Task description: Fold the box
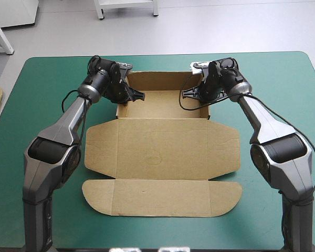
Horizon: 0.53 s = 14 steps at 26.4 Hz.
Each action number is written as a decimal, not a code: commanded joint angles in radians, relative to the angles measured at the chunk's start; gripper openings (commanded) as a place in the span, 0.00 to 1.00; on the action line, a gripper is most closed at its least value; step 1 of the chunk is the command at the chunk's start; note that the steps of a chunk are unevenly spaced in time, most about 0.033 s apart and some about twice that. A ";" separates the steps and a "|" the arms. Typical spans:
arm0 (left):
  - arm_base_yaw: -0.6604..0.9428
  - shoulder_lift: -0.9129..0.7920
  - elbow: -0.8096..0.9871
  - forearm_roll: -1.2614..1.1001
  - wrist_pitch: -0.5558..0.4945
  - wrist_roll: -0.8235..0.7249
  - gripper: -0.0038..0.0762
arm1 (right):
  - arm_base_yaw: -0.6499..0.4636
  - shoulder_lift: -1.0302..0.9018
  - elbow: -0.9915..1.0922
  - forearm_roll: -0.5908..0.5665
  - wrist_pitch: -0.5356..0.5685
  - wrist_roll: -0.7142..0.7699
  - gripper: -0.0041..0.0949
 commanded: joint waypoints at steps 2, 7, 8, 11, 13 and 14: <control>-0.020 -0.028 -0.031 -0.049 -0.036 0.047 0.04 | 0.011 -0.021 -0.095 0.026 -0.003 -0.042 0.04; -0.020 -0.010 -0.031 -0.063 -0.050 0.047 0.04 | 0.007 -0.010 -0.099 0.004 0.011 -0.044 0.04; -0.020 -0.010 -0.031 -0.063 -0.050 0.047 0.04 | 0.007 -0.010 -0.101 0.004 0.011 -0.049 0.04; -0.020 -0.012 -0.031 -0.065 -0.043 0.049 0.05 | 0.007 -0.012 -0.101 0.004 0.009 -0.069 0.14; -0.020 -0.019 -0.033 -0.070 -0.047 0.051 0.13 | 0.007 -0.014 -0.101 0.004 0.009 -0.069 0.29; -0.020 -0.026 -0.033 -0.073 -0.055 0.051 0.19 | 0.007 -0.016 -0.101 0.004 0.014 -0.069 0.36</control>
